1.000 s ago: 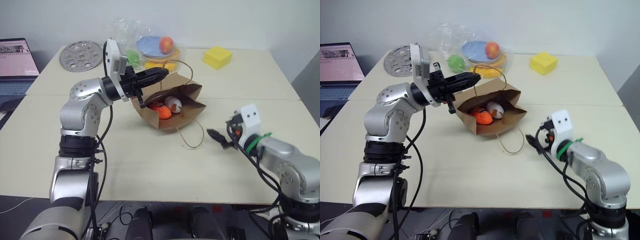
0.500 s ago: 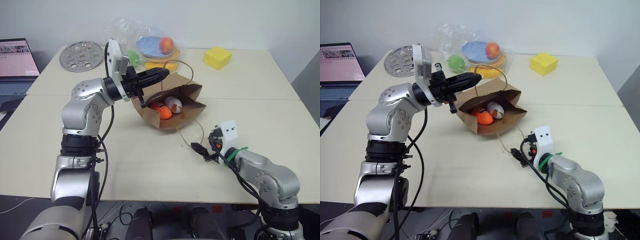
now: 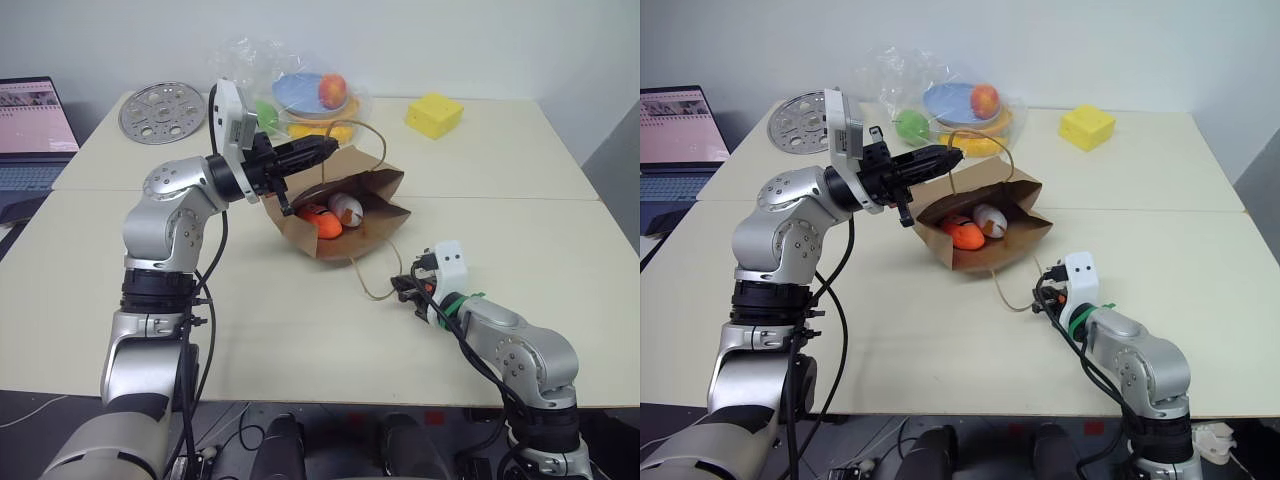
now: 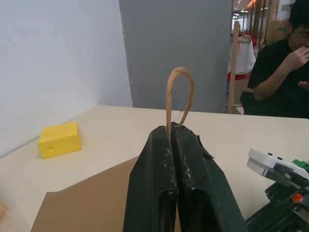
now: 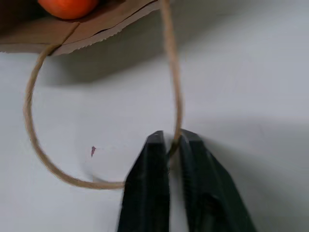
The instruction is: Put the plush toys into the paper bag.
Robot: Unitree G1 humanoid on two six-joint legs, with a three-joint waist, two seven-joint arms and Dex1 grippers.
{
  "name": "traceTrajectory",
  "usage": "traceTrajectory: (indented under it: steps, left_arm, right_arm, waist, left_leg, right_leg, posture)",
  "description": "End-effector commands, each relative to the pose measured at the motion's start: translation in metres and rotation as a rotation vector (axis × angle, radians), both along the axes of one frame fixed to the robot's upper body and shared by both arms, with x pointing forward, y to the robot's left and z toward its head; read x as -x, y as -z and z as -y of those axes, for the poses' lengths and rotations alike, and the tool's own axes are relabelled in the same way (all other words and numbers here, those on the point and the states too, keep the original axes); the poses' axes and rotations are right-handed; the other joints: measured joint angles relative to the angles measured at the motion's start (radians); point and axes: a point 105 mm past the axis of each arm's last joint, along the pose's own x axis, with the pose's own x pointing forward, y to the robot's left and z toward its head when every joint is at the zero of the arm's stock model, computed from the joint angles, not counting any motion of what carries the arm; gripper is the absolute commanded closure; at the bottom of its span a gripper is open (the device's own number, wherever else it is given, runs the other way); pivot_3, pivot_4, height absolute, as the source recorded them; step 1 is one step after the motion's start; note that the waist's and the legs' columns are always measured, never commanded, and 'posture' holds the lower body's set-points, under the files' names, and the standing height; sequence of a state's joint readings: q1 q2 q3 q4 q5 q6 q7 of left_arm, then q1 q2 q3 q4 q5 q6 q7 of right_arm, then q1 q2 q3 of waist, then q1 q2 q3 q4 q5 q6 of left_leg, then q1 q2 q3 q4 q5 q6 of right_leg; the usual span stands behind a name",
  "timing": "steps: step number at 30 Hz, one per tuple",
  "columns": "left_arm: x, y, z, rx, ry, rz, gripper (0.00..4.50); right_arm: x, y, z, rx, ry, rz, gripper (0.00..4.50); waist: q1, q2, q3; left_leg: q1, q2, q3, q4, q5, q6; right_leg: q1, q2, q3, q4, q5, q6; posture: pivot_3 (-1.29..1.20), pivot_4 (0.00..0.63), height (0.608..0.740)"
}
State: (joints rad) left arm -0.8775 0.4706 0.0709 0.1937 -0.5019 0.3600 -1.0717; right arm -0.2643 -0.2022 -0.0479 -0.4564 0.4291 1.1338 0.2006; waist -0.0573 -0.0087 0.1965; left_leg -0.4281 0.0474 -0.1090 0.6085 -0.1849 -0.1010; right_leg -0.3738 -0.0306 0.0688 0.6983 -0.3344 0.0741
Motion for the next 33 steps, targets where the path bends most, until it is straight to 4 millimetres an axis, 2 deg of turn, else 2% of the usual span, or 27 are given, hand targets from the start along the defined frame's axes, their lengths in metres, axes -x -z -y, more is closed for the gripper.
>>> traceTrajectory:
  steps: [1,5,7,10,13,18,20,24,28,33]
  left_arm:
    - [0.006,-0.014,-0.002,0.0,-0.006,0.069,4.5]
    - [0.006,-0.013,-0.002,-0.001,-0.008,0.066,4.5]
    - [0.005,-0.013,-0.004,-0.002,-0.015,0.065,4.5]
    - [0.004,-0.018,-0.008,0.019,-0.033,0.058,4.5]
    - [0.006,-0.023,-0.011,0.043,-0.031,0.036,4.5]
    - [0.008,-0.027,-0.013,0.054,-0.033,0.007,4.5]
    - [0.012,-0.029,-0.013,0.063,-0.013,-0.016,4.5]
    - [0.023,-0.02,-0.008,0.021,0.046,-0.072,4.5]
    - [0.034,-0.01,-0.005,-0.008,0.084,-0.133,4.5]
    - [0.034,-0.006,-0.007,-0.01,0.066,-0.153,4.5]
  right_arm:
    - [-0.003,-0.019,0.004,-0.01,0.002,0.076,4.49]
    - [-0.003,-0.037,0.018,-0.006,0.014,0.128,4.49]
    - [0.001,-0.058,0.02,-0.077,-0.018,0.175,4.49]
    - [0.008,-0.104,0.016,-0.188,-0.139,0.271,4.49]
    - [0.013,-0.151,0.006,-0.284,-0.277,0.348,4.49]
    - [0.012,-0.187,-0.014,-0.325,-0.381,0.395,4.49]
    - [0.003,-0.193,-0.023,-0.345,-0.357,0.395,4.49]
    - [-0.009,-0.187,-0.039,-0.357,-0.338,0.369,4.49]
    - [-0.016,-0.176,-0.04,-0.354,-0.306,0.351,4.49]
    - [-0.021,-0.168,-0.039,-0.342,-0.286,0.336,4.49]
  waist:
    - [0.0,0.0,0.0]
    - [0.0,0.0,0.0]
    - [0.001,0.0,0.0]
    - [-0.001,0.0,0.0]
    - [-0.003,0.0,0.0]
    - [-0.002,0.0,0.0]
    - [-0.002,0.0,0.0]
    - [-0.003,0.0,0.0]
    - [-0.002,0.0,0.0]
    - [-0.001,0.0,0.0]
  left_leg:
    - [0.0,0.0,0.0,0.0,0.0,0.0]
    - [0.0,0.0,0.0,0.0,0.0,0.0]
    - [0.0,0.0,0.0,0.0,0.0,0.0]
    - [0.0,0.0,0.0,0.0,0.0,0.0]
    - [0.0,0.0,0.0,0.0,0.0,0.0]
    - [0.0,0.0,0.0,-0.001,0.0,0.0]
    - [0.0,0.0,0.0,-0.001,0.0,0.0]
    - [0.0,0.0,0.0,-0.001,0.0,0.0]
    - [0.0,0.0,0.0,-0.001,0.0,0.0]
    - [0.0,0.0,0.0,-0.001,0.0,0.0]
  right_leg:
    - [0.0,0.0,0.0,0.0,0.0,0.0]
    - [0.0,0.0,0.0,0.0,0.0,0.0]
    - [0.0,0.0,0.0,0.0,0.0,0.0]
    - [0.0,0.0,0.0,0.0,0.0,0.0]
    - [0.0,0.0,0.0,0.0,0.0,0.0]
    - [0.0,0.0,-0.001,0.0,0.0,0.0]
    - [0.0,0.0,0.0,0.0,0.0,0.0]
    - [-0.001,0.0,-0.001,0.0,0.0,0.0]
    - [-0.001,0.0,0.0,0.0,0.0,0.0]
    - [-0.001,0.0,0.0,0.0,0.0,0.0]
  posture:
    - [0.0,0.15,0.74]
    - [0.0,0.15,0.74]
    - [0.0,0.15,0.74]
    - [0.0,0.15,0.74]
    - [0.0,0.15,0.74]
    - [0.0,0.15,0.74]
    - [0.0,0.15,0.74]
    - [0.0,0.15,0.74]
    - [0.0,0.15,0.74]
    - [0.0,0.15,0.74]
